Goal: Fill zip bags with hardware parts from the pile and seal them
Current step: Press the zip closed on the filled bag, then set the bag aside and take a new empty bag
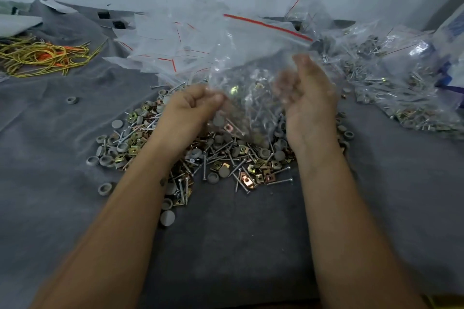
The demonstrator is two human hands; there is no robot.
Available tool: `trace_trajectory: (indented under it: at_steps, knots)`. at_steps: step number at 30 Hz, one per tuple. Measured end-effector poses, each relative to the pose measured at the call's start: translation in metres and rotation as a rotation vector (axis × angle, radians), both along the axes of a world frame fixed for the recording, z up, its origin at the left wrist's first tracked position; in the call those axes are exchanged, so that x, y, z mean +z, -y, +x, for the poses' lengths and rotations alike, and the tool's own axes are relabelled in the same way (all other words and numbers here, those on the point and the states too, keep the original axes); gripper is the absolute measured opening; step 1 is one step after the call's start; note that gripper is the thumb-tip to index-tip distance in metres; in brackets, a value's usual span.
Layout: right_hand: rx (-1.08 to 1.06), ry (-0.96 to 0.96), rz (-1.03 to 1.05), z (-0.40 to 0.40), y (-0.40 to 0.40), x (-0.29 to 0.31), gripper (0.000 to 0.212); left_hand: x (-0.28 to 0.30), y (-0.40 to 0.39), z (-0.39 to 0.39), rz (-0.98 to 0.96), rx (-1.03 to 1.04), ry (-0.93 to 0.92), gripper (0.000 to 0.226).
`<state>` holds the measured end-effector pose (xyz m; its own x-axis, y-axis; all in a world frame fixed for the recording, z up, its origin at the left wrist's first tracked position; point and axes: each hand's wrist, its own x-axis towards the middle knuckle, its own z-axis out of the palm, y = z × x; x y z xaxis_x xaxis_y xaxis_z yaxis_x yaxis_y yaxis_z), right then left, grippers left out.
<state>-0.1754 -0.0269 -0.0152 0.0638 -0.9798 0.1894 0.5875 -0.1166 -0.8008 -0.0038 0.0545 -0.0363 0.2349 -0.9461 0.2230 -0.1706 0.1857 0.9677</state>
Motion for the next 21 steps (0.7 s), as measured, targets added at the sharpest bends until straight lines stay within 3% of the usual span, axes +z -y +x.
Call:
trace_trajectory:
  at_steps: [3, 7, 11, 12, 14, 17, 19, 21]
  knots:
    - [0.141, -0.204, -0.004, 0.002, -0.002, -0.003, 0.031, 0.001, 0.000, 0.005, -0.051, 0.145, -0.123, 0.011]
    - [0.148, -0.571, -0.129, 0.010, -0.007, -0.007, 0.005, 0.009, 0.001, 0.003, -0.033, 0.085, -0.363, 0.015]
    - [0.077, -0.576, -0.111, 0.010, -0.008, -0.007, 0.016, 0.027, 0.006, -0.004, 0.027, -0.004, -0.511, 0.013]
    - [0.037, -0.564, -0.091, 0.007, -0.007, -0.005, 0.017, 0.032, 0.009, -0.010, 0.049, -0.029, -0.518, 0.029]
    - [-0.058, -0.547, -0.055, -0.002, -0.004, -0.001, 0.020, 0.039, 0.016, -0.028, 0.135, -0.017, -0.368, 0.057]
    - [-0.213, -0.594, -0.070, -0.028, 0.002, 0.001, 0.023, 0.044, 0.036, -0.071, 0.203, -0.026, 0.029, 0.030]
    - [-0.341, -0.640, -0.041, -0.055, 0.007, -0.003, 0.023, 0.044, 0.050, -0.106, 0.206, -0.066, 0.070, 0.014]
    - [-0.484, -0.656, 0.041, -0.089, 0.013, -0.009, 0.027, 0.041, 0.062, -0.141, 0.201, -0.093, 0.051, 0.011]
